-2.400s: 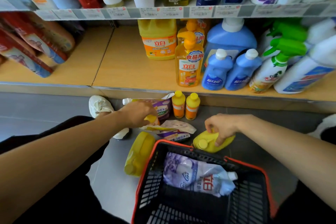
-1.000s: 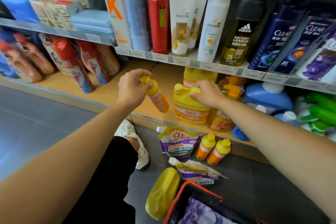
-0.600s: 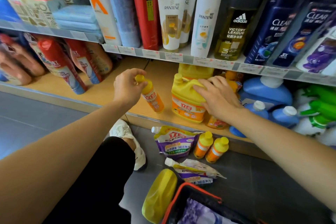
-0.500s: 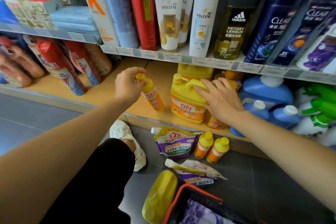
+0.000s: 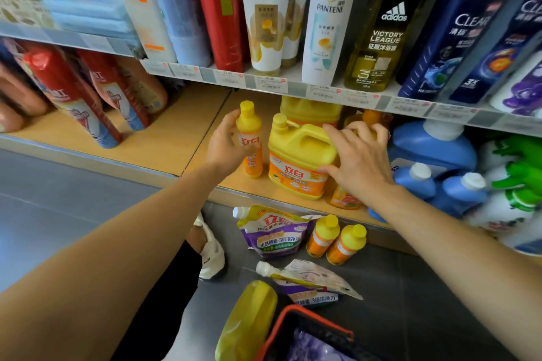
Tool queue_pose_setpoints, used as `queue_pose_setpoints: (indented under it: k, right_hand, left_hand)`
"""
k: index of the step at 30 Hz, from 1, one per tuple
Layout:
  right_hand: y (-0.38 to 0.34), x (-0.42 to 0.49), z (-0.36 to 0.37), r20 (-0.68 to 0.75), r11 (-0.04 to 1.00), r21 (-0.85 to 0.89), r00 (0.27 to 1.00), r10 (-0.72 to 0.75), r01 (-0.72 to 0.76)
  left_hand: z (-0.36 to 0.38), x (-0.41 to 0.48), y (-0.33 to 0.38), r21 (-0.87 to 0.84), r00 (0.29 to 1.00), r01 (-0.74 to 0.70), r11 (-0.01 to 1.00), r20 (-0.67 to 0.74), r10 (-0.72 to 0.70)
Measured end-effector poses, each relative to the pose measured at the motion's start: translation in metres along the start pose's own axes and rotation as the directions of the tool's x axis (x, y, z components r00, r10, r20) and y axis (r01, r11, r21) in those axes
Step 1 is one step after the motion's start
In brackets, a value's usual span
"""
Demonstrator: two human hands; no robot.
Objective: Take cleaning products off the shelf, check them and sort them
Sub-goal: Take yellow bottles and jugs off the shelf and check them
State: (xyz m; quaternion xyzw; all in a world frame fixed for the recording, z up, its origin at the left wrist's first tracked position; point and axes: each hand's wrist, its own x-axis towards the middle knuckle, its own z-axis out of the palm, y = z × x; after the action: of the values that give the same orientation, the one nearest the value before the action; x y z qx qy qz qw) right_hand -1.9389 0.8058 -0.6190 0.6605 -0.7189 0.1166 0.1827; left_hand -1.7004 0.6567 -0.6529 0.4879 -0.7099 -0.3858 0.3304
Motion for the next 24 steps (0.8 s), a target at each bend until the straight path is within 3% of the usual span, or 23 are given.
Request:
queue_pose_setpoints:
  k: [3, 7, 17, 24]
  right_hand:
    - [-0.001, -0.001, 0.003, -0.01, 1.0, 0.002, 1.0, 0.025, -0.025]
    - [-0.002, 0.0, 0.008, -0.031, 0.997, -0.023, 0.997, 0.075, -0.076]
    - [0.003, 0.017, 0.017, -0.091, 0.978, -0.193, 0.993, 0.069, -0.086]
    - [0.004, 0.026, 0.021, -0.068, 0.96, -0.268, 0.995, 0.069, -0.085]
  left_hand:
    - [0.012, -0.001, -0.014, -0.062, 0.993, 0.095, 0.994, 0.069, -0.091]
    - [0.031, 0.005, -0.031, 0.011, 0.978, 0.208, 0.978, 0.008, -0.208]
    - [0.059, 0.064, -0.049, -0.002, 0.991, 0.115, 0.993, -0.07, -0.115]
    - [0.058, 0.071, -0.057, -0.031, 0.991, 0.135, 0.99, 0.032, -0.134]
